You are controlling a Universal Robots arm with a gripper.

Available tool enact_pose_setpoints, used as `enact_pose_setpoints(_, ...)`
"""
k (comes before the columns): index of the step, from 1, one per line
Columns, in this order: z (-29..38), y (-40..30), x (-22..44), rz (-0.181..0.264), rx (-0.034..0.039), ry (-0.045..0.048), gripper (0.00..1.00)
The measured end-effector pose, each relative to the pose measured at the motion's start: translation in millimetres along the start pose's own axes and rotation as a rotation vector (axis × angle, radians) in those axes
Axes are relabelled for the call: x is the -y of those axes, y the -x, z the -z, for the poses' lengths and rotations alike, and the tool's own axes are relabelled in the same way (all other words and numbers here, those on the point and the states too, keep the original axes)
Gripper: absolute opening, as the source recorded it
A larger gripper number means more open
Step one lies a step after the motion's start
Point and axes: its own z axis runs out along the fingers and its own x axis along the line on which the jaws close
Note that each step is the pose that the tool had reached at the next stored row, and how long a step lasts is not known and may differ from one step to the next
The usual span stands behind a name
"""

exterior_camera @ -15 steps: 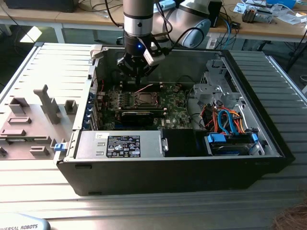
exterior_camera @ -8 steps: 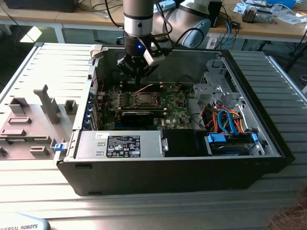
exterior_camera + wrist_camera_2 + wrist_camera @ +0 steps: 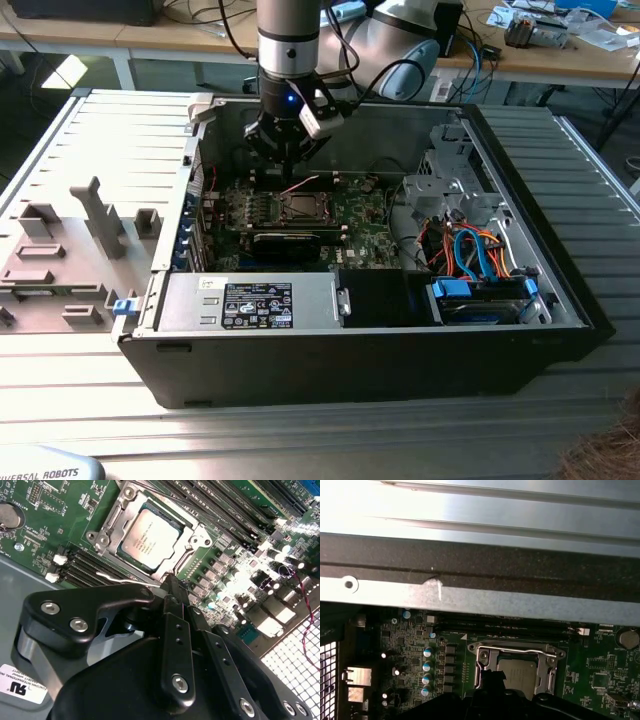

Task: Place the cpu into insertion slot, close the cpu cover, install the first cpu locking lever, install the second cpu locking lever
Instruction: 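Install the first cpu locking lever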

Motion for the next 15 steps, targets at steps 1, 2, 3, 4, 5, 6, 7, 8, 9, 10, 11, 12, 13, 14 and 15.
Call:
enact_pose_setpoints(1,-0.1,0.0,0.0,0.0,0.0,-0.0002,0.11)
enact_pose_setpoints(2,-0.3,0.0,0.0,0.0,0.0,-0.0005,0.11)
enact_pose_setpoints(3,-0.4,0.0,0.0,0.0,0.0,-0.0006,0.11)
enact_pose_setpoints(4,-0.6,0.0,0.0,0.0,-0.0001,-0.0009,0.11)
enact_pose_setpoints(5,-0.9,0.0,0.0,0.0,-0.0001,-0.0013,0.11)
enact_pose_setpoints(6,-1.2,0.0,-0.1,0.0,-0.0002,-0.0013,0.11)
enact_pose_setpoints(7,-1.5,0.0,-0.1,0.0,-0.0001,-0.0012,0.11)
enact_pose_setpoints(8,-1.6,0.0,-0.1,0.0,0.0,-0.0013,0.11)
enact_pose_setpoints(9,-1.9,0.0,-0.1,0.0,-0.0001,-0.0013,0.11)
enact_pose_setpoints(10,-2.2,0.0,-0.2,0.0,-0.0001,-0.0013,0.11)
enact_pose_setpoints(11,-2.3,0.0,-0.2,0.0,-0.0001,-0.0014,0.11)
enact_pose_setpoints(12,-2.4,0.0,-0.2,0.0,-0.0002,-0.0014,0.11)
enact_pose_setpoints(13,-2.6,0.0,-0.2,0.0,-0.0001,-0.0014,0.11)
enact_pose_setpoints(14,-2.7,0.0,-0.2,0.0,-0.0002,-0.0014,0.11)
enact_pose_setpoints(15,-4.0,0.1,-0.3,0.0,-0.0001,-0.0014,0.11)
